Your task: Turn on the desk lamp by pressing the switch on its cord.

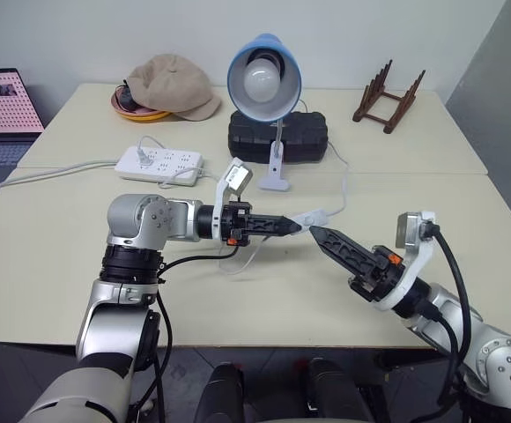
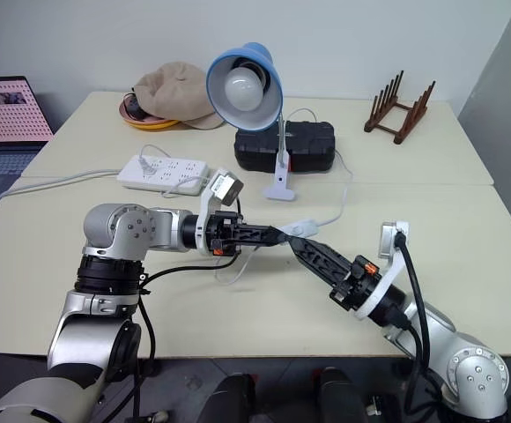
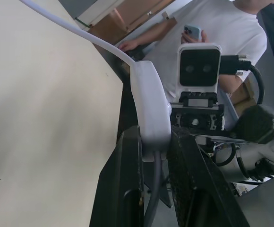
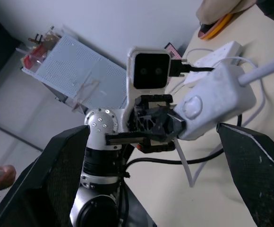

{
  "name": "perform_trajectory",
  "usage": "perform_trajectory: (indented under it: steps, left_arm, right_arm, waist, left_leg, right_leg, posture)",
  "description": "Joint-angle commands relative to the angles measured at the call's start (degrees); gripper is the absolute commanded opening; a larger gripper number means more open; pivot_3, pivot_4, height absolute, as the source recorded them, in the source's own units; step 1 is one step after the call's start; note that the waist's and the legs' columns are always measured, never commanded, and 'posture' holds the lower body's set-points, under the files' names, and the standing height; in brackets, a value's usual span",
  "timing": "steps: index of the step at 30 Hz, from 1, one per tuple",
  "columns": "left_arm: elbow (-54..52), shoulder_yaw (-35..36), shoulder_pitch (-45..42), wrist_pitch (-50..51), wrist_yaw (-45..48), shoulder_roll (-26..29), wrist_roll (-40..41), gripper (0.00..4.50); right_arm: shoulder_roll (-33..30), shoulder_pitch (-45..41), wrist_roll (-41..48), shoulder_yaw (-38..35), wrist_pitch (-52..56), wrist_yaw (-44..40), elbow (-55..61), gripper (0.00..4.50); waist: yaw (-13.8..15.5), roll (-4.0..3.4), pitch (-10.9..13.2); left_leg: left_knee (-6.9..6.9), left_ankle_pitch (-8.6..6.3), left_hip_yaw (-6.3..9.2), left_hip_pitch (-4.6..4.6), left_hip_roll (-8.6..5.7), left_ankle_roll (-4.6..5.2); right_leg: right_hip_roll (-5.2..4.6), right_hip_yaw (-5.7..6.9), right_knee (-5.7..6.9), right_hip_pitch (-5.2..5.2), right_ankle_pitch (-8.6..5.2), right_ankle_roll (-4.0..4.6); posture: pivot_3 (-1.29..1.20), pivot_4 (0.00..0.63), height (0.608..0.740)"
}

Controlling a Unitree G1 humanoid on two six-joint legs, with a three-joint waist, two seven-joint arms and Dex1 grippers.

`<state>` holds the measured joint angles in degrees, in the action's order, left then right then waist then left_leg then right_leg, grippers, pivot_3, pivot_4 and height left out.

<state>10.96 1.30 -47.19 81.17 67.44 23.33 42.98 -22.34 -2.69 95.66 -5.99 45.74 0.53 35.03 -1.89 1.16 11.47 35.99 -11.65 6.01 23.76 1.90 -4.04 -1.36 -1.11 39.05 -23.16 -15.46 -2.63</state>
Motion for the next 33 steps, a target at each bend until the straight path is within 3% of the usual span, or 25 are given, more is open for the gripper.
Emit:
perform_trajectory:
  steps: [1,33]
  left_arm:
    - [-2.41,2.20,-0.22,1.60,-1.83,-0.53,3.62,0.38]
    - [-3.44,1.82,0.18,1.37,-5.24,0.77,9.34,0.38]
  right_arm:
    - [-0.87,-2.21,-1.36,1.66,-0.71,-0.13,-0.93,4.50]
    - [-0.79,-4.72,-2.53,1.62,-3.10,-1.20,-4.82,4.50]
  waist:
    - [0.01,0.00,0.00]
    - [0.03,0.00,0.00]
  left_leg:
    - [0.00,0.00,0.00,0.00,0.00,0.00]
    - [-0.02,0.00,-0.02,0.01,0.00,0.00]
  right_leg:
    - [0.00,0.00,0.00,0.00,0.00,0.00]
    - [0.01,-0.02,-0.02,-0.02,-0.01,0.01]
  posture:
    - [0.00,0.150,0.740]
    - [0.00,0.150,0.740]
